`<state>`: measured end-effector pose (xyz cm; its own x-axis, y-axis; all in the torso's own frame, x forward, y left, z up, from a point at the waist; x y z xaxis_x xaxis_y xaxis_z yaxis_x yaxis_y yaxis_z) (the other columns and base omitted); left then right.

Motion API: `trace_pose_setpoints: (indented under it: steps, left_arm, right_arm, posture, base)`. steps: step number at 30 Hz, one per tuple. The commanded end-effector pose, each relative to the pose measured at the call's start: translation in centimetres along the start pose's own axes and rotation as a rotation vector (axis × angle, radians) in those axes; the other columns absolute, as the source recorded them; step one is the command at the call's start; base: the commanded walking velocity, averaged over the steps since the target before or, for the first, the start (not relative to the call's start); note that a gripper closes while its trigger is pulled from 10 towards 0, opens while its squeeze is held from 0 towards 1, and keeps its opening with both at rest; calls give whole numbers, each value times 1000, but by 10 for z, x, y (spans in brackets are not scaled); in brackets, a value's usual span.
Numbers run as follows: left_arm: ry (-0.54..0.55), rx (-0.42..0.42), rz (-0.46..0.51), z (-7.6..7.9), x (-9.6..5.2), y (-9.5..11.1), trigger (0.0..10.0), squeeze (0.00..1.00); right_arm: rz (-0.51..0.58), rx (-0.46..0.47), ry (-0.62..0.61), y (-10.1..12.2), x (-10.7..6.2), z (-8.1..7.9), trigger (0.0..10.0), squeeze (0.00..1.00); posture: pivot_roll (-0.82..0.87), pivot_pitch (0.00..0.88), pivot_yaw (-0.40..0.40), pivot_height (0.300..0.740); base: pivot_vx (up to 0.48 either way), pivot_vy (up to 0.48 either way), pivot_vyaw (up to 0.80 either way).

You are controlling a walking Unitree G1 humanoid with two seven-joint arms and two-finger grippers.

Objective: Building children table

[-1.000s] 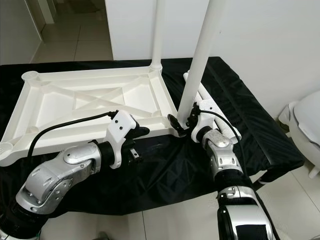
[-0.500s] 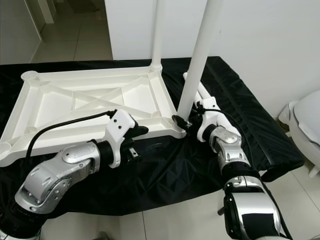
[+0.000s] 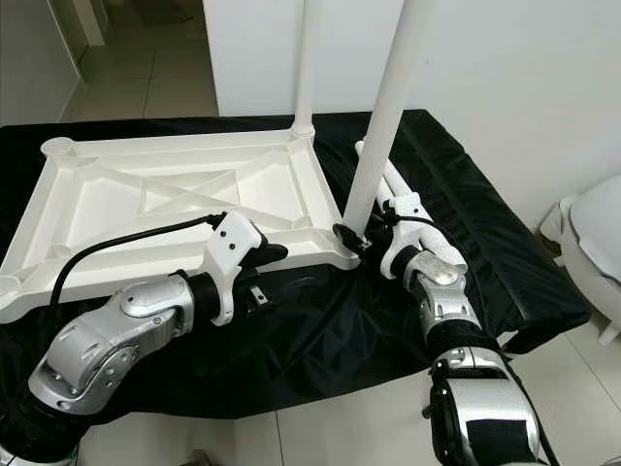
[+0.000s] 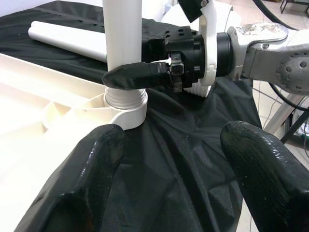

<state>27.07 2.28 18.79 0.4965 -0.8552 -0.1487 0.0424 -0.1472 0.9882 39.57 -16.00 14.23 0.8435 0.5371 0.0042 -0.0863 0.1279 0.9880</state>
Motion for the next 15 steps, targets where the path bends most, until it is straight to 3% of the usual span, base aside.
trace_pose_setpoints:
  steps: [1,9,12,15]
  left_arm:
    - [-43,9,-1,3,-1,2,10000,0]
    - [-39,8,-6,2,-2,0,10000,0]
    - [-43,4,-12,4,-3,-1,10000,0]
    - [-46,2,-14,5,-3,-2,10000,0]
  right_arm:
    - [-4,34,-41,-8,-1,-5,0,0]
    - [-1,80,-146,-11,-1,-2,0,0]
    - [4,83,-307,-13,-3,-2,0,0]
    - [11,78,-389,-12,-5,-2,0,0]
  posture:
    - [-14,15,-16,740]
    - [-9,17,-18,740]
    - [-11,15,-17,740]
    - [-12,15,-17,740]
  base:
    - [0,0,0]
    - [0,0,0]
    - [0,0,0]
    - [0,0,0]
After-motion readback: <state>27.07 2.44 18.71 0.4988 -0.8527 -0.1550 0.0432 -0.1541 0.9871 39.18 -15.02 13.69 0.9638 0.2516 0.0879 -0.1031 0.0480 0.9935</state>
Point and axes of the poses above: a point about 5 cm out from each wrist's last joint towards the gripper, its own x axis pointing out of the wrist towards the gripper, its own y axis along the axis of the wrist's last joint, z = x × y, the point moved 4 cm from there along x, pointing out of the wrist towards the gripper, and after that the axes turned 1 degree about -x, right-handed, at the moved point
